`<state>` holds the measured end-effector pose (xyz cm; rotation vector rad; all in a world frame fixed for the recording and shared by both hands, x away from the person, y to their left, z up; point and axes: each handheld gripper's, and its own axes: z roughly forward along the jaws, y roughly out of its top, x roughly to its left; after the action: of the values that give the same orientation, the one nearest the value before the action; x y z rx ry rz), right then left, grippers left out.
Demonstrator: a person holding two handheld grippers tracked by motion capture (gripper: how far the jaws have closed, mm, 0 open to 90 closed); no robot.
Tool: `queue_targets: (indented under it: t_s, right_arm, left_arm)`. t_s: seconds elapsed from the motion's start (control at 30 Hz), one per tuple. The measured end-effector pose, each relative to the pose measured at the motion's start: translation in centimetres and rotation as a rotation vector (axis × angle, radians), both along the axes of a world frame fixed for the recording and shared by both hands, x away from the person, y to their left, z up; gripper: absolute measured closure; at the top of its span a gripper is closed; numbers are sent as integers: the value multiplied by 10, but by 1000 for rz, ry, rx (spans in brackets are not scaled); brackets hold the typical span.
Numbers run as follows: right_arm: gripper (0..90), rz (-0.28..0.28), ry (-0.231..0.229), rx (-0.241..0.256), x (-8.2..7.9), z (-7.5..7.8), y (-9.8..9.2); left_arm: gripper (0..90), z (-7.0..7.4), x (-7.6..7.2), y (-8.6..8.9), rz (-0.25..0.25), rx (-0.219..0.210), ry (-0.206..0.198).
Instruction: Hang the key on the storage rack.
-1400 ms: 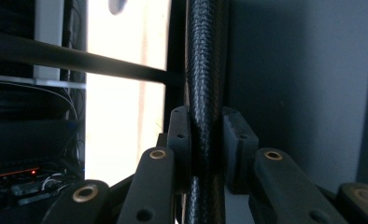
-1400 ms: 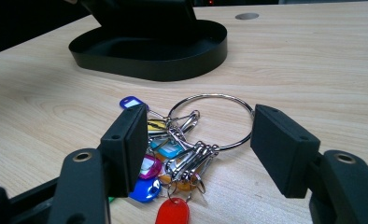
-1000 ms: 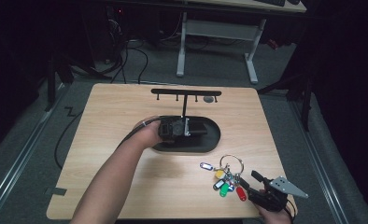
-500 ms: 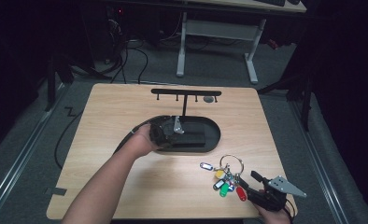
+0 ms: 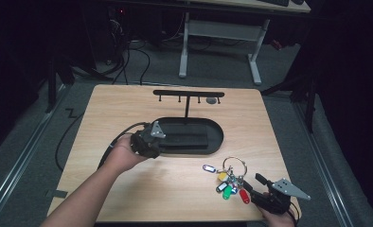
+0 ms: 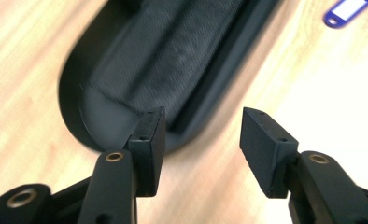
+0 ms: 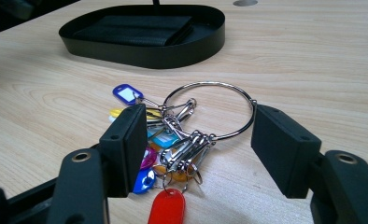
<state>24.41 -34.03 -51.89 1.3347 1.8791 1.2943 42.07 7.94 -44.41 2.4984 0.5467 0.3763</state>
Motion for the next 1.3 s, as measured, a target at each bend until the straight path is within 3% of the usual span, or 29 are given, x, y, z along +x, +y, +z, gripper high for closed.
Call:
queue_targets:
  t_s: [0.17,0.3,0.4,0.5,0.57,0.7,0.83,0.9,1.0,1.07,1.2,1.3]
  right_arm:
    - [361,-6,5,1,0,0,0]
    - [359,-2,10,-1,1,-1,1]
    - [359,1,10,-2,1,-1,1]
    - [356,0,8,-1,1,-1,1]
    - [353,-2,6,5,1,-1,0]
    - [350,-3,9,-1,2,-2,1]
    - [334,-10,5,-18,1,-2,1]
    - [328,-23,-6,-23,0,-1,0]
    - [316,-46,-10,-25,0,-1,-1]
    - [309,-65,-1,-34,0,-2,-2]
    - [306,-91,9,-39,1,-4,-1]
    - [304,-107,8,-52,2,-3,2]
  left_arm:
    - [493,-10,-17,20,24,-29,-2]
    - [457,-17,-30,37,72,-87,2]
    - [418,-25,-41,50,109,-161,27]
    - [367,-35,-54,64,134,-267,68]
    - [346,-43,-63,72,158,-301,73]
    - [319,-57,-82,81,187,-305,39]
    - [307,-70,-106,87,223,-339,-71]
    - [313,-73,-110,90,230,-355,-63]
    - [296,-74,-108,94,224,-346,-75]
    - [286,-74,-105,99,232,-392,-37]
    - [278,-69,-106,104,223,-397,-73]
    - [277,-70,-105,108,221,-407,-70]
